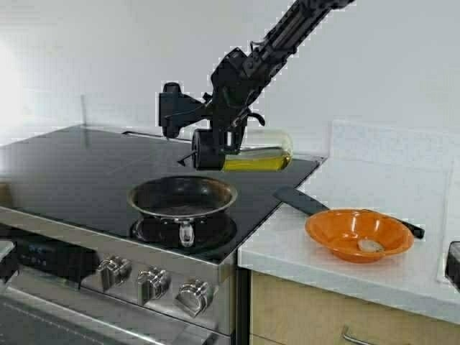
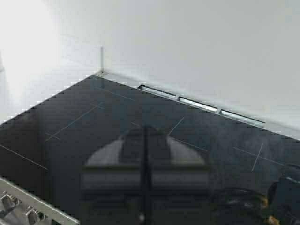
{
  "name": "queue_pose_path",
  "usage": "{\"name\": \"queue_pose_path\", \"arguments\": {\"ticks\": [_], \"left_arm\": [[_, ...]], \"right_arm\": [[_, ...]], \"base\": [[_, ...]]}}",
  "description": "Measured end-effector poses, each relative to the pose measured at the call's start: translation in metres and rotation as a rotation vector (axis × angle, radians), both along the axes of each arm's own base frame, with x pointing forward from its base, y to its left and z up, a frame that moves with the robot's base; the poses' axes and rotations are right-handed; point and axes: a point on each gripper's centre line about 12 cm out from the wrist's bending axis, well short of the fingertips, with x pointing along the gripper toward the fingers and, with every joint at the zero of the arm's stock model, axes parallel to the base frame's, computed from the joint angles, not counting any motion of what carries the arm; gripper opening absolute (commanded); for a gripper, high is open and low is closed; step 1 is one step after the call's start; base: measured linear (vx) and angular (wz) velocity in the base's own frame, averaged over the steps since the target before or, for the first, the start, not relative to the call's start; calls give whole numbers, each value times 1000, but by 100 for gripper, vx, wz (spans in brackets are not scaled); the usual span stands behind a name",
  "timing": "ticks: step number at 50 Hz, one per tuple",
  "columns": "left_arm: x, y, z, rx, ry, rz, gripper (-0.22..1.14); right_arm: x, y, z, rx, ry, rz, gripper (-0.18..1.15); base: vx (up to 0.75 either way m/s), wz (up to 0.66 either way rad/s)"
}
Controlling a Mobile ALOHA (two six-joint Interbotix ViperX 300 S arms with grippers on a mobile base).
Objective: Add oil to the pan and cook the shrimp and serve it
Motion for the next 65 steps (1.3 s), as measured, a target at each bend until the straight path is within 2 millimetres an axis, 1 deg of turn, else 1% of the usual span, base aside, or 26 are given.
{"name": "queue_pose_path", "arguments": {"ticks": [10,20,26,33,36,40,43,49,53,57,60,63,65], "left_arm": [[0,0,0,0,-2,0,3],[0,0,0,0,0,0,3],[0,0,0,0,0,-2,3],[0,0,0,-3,-1,0,3],[0,0,0,-3,0,0,3],[0,0,0,-3,0,0,3],[0,0,0,-3,0,0,3],[0,0,0,-2,-2,0,3],[0,0,0,-2,0,0,3],[0,0,0,-2,0,0,3],[0,0,0,0,-2,0,3],[0,0,0,-2,0,0,3],[0,0,0,-2,0,0,3]], "right_arm": [[4,6,5,4,-23,9,8],[8,10,5,-10,-43,25,8],[13,13,15,27,-58,9,8],[25,11,35,221,-49,-107,8],[29,8,39,302,-30,-160,8],[31,3,40,387,0,-221,8],[30,0,33,448,32,-265,7],[19,-8,18,580,82,-340,7],[8,-12,18,703,107,-364,8],[-3,-17,27,862,122,-387,7],[-11,-23,40,1003,128,-403,7],[-19,-31,52,1128,127,-416,8],[-24,-41,63,1220,117,-421,8]], "base": [[0,0],[0,0],[0,0],[0,0],[0,0],[0,0],[0,0],[0,0],[0,0],[0,0],[0,0],[0,0],[0,0]]}}
